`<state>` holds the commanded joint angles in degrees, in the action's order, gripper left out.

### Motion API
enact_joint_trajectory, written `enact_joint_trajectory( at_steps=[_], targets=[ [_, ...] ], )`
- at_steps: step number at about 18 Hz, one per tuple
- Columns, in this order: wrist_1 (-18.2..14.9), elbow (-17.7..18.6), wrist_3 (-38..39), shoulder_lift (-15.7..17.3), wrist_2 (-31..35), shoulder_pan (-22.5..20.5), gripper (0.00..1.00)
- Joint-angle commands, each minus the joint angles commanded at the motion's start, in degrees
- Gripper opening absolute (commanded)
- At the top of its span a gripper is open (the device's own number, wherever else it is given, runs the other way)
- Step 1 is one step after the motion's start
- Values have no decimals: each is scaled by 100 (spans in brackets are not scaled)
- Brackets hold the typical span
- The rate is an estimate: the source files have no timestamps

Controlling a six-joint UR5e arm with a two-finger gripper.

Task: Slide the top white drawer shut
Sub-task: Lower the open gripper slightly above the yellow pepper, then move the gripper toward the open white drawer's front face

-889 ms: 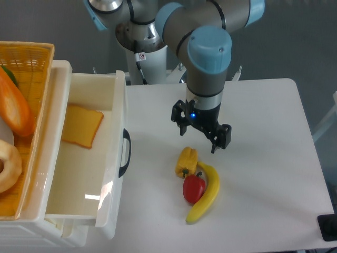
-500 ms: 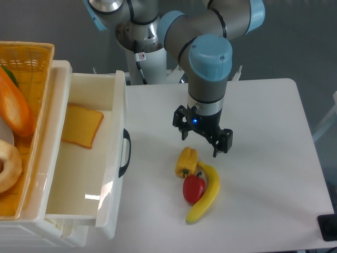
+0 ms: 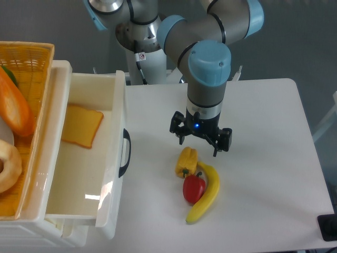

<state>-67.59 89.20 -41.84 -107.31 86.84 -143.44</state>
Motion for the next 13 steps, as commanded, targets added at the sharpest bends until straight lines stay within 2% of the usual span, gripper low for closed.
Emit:
enact_joint_trajectory(
  at_steps=[10, 13],
  targets=[
    [9, 44, 53, -149, 246, 53, 100],
    [0, -17, 324, -237, 255, 114, 100]
  ],
)
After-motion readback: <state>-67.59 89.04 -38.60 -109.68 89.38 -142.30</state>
